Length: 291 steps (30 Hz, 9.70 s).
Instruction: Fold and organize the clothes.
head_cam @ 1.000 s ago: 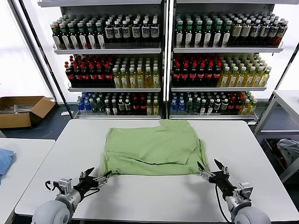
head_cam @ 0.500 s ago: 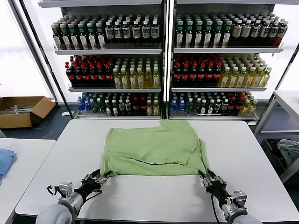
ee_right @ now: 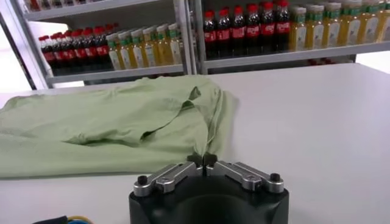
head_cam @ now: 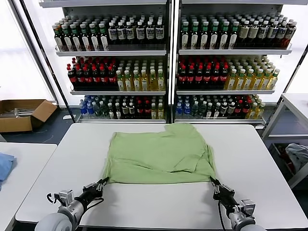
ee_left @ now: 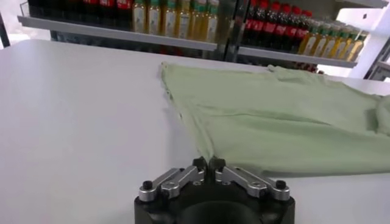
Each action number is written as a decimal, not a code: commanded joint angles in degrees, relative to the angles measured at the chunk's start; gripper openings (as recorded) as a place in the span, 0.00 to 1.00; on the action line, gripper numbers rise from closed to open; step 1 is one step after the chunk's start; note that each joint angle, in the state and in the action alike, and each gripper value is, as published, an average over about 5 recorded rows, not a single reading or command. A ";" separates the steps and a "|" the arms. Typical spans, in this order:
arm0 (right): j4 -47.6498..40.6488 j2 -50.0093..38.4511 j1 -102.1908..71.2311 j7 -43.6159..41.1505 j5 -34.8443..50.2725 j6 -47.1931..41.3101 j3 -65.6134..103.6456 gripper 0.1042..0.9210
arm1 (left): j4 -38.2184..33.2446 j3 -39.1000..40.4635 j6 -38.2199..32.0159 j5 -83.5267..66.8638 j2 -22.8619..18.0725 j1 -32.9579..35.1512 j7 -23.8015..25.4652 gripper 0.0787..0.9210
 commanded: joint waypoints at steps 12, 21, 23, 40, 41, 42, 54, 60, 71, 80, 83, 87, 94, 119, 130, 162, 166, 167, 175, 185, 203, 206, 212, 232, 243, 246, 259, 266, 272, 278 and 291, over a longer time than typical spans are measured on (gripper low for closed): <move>17.25 4.02 -21.72 -0.91 -4.49 0.27 4.89 0.01 | -12.87 -5.59 -1.33 1.66 -0.68 15.19 -1.09 0.01; 20.88 5.24 -28.24 -0.73 -6.88 -0.13 7.06 0.01 | -19.54 -10.95 1.27 -0.06 -2.55 23.80 -2.13 0.01; 21.65 5.62 -29.18 -0.43 -8.05 -1.03 7.18 0.01 | -20.96 -11.02 2.04 0.19 -3.17 26.44 -2.32 0.01; 23.91 1.23 -23.06 -0.39 4.95 -0.23 17.69 0.41 | -27.24 -17.64 4.57 0.75 -2.54 25.16 -3.73 0.41; 23.49 -0.18 -20.91 -0.70 6.87 -0.60 18.81 0.44 | -26.86 -17.73 4.58 0.39 -1.84 23.45 -3.59 0.44; 22.53 -1.90 -17.71 -1.15 8.35 -1.22 19.49 0.48 | -25.99 -17.49 4.59 0.16 -1.08 21.20 -3.45 0.49; -6.99 -16.66 25.35 -10.32 10.01 -9.18 -2.38 0.86 | -5.43 -1.74 4.63 -8.05 10.87 -7.34 -1.33 0.86; -19.52 -15.03 40.36 -11.25 9.82 -10.31 -14.23 0.88 | 4.50 7.05 4.61 -7.31 12.98 -17.79 -0.49 0.88; -36.36 -8.29 51.32 -10.17 5.10 -10.95 -22.64 0.88 | 20.64 17.56 3.98 -6.04 11.21 -31.64 -1.77 0.88; -45.51 -2.72 55.93 -10.84 3.94 -10.15 -23.87 0.88 | 24.16 20.18 3.55 -5.75 10.63 -35.02 -2.31 0.88; -46.55 -2.06 56.05 -11.36 3.54 -10.07 -24.12 0.88 | 24.97 20.95 4.04 -4.91 10.19 -35.96 -2.71 0.88; -47.16 -1.69 55.74 -11.65 3.02 -9.47 -24.03 0.88 | 25.85 21.79 4.23 -4.41 9.20 -36.90 -3.21 0.88; -46.99 -1.26 55.09 -11.13 2.75 -9.68 -24.05 0.84 | 27.05 23.14 3.89 -3.83 8.12 -38.25 -3.40 0.88; -34.87 -0.64 50.87 -8.55 6.10 -10.40 -23.45 0.01 | 26.05 23.61 2.51 -1.53 7.27 -35.66 -2.06 0.17; -24.69 -3.31 45.86 -6.89 10.95 -10.33 -18.84 0.00 | 20.21 21.32 -0.92 -1.67 9.03 -33.72 -4.72 0.01; 13.13 -6.42 -10.40 -5.70 8.72 -6.04 8.05 0.00 | -12.79 2.04 -3.64 5.49 13.30 8.21 -5.96 0.01; 13.65 -5.27 -13.68 -3.34 7.48 -5.63 7.72 0.00 | -12.14 1.41 -3.15 10.71 13.68 10.04 -4.79 0.01; 13.70 -5.05 -14.11 -2.87 7.27 -5.43 7.64 0.00 | -12.02 1.31 -2.90 11.27 13.84 10.22 -4.58 0.01; 11.72 -4.30 -10.68 -1.06 7.29 -2.17 11.91 0.15 | -14.65 -0.84 1.86 11.56 14.30 10.39 -4.83 0.17; 4.76 -1.85 -7.29 -4.28 9.18 8.14 25.68 0.50 | -18.17 -4.70 0.02 6.27 9.20 12.33 -13.28 0.51; 4.56 2.00 -10.62 -4.59 7.33 12.17 26.57 0.88 | -14.00 4.82 -1.20 6.80 -7.78 11.10 -28.09 0.88; 4.99 2.13 -10.64 -5.00 7.12 12.20 26.57 0.88 | -13.01 5.66 -1.00 7.51 -8.54 10.98 -27.74 0.88; 5.93 2.24 -12.05 -5.75 7.15 12.67 27.12 0.88 | -11.15 6.37 -1.01 8.78 -9.07 10.92 -24.81 0.76; 8.99 1.77 -13.86 -7.97 7.66 12.60 27.76 0.88 | -13.10 2.09 -5.88 12.22 -7.09 12.80 -12.21 0.08; 9.37 1.95 -13.77 -7.56 8.11 12.14 27.88 0.88 | -2.90 -25.57 -4.57 2.91 5.77 6.97 -5.52 0.02; 9.63 1.87 -13.50 -7.37 8.35 11.93 27.89 0.88 | 1.97 -30.74 -4.47 1.53 10.47 4.91 -3.83 0.02; 11.45 1.99 -14.20 -7.07 9.04 11.57 28.11 0.88 | -1.14 -31.76 -1.54 -1.56 15.78 1.97 -1.62 0.02; 12.10 2.58 -15.34 -7.10 9.03 11.80 28.30 0.88 | -16.42 -22.74 3.01 -10.93 6.95 2.35 -8.02 0.02; 11.94 2.92 -14.68 -6.99 8.82 11.73 27.84 0.88 | -22.39 -11.89 4.60 -25.05 1.63 1.21 -16.71 0.03; 11.81 3.31 -14.85 -7.05 8.68 11.98 27.81 0.88 | -21.09 -4.72 4.57 -21.01 -0.97 2.87 -16.27 0.03; 11.74 3.90 -15.48 -7.18 8.62 12.40 27.89 0.88 | -11.93 7.82 4.62 -14.32 -9.72 1.79 -14.11 0.04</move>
